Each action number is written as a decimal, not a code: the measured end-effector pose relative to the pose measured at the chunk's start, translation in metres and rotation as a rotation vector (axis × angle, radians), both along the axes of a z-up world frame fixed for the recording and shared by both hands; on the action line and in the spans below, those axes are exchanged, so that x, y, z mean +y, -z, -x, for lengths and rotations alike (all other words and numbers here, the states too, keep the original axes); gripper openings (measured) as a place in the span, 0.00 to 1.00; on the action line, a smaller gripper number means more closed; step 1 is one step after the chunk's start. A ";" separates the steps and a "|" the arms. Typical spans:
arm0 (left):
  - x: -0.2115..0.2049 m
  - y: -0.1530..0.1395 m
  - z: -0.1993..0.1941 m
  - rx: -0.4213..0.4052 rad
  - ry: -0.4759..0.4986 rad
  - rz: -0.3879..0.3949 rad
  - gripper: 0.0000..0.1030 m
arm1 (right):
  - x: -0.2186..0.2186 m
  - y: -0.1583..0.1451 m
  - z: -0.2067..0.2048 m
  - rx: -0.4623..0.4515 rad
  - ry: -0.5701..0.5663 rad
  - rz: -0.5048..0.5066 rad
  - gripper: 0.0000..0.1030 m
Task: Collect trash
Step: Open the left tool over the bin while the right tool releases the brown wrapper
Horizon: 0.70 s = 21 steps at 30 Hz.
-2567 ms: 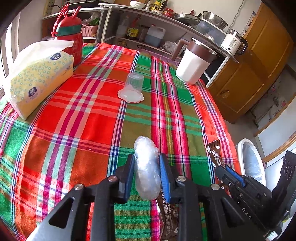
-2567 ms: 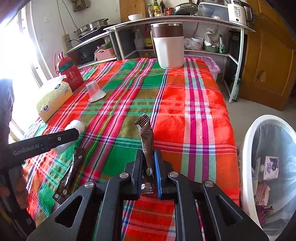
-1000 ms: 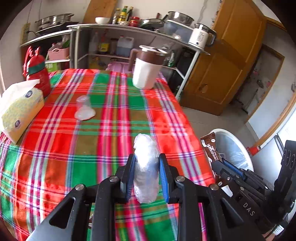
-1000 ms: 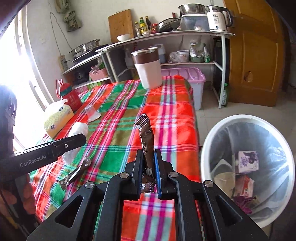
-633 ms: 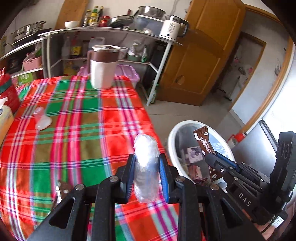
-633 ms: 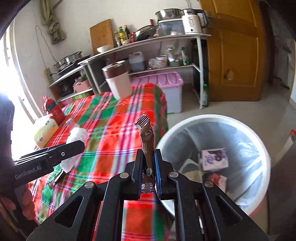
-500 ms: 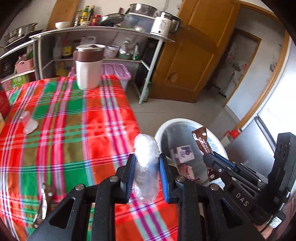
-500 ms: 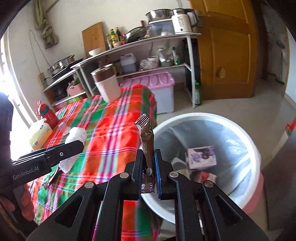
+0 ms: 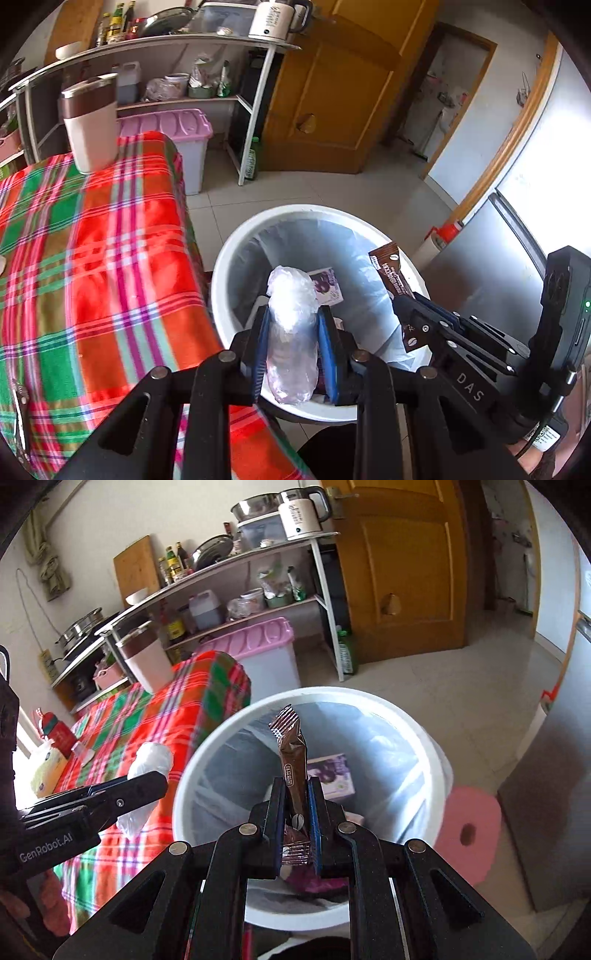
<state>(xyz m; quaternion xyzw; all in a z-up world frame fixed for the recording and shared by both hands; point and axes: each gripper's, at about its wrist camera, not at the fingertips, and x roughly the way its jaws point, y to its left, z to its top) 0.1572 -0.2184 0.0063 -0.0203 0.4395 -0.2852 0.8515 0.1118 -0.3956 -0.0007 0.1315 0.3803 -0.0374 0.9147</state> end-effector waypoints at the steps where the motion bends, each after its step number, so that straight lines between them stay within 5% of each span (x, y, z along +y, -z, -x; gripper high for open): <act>1: -0.005 0.002 0.000 0.004 0.008 -0.004 0.26 | -0.003 0.003 0.000 0.008 0.006 -0.005 0.12; 7: -0.029 0.013 -0.002 0.032 0.038 -0.018 0.27 | -0.019 0.018 -0.003 0.058 0.030 -0.005 0.12; 9: -0.033 0.016 -0.003 0.042 0.040 -0.024 0.32 | -0.022 0.020 -0.004 0.070 0.038 -0.004 0.12; 11: -0.034 0.018 -0.004 0.050 0.038 -0.026 0.49 | -0.023 0.020 -0.004 0.073 0.029 -0.009 0.13; 16: -0.034 0.016 -0.003 0.042 0.040 -0.024 0.52 | -0.025 0.021 -0.004 0.073 0.034 -0.003 0.13; 21: -0.024 0.016 -0.003 0.045 0.024 -0.020 0.52 | -0.025 0.023 -0.003 0.077 0.046 -0.013 0.32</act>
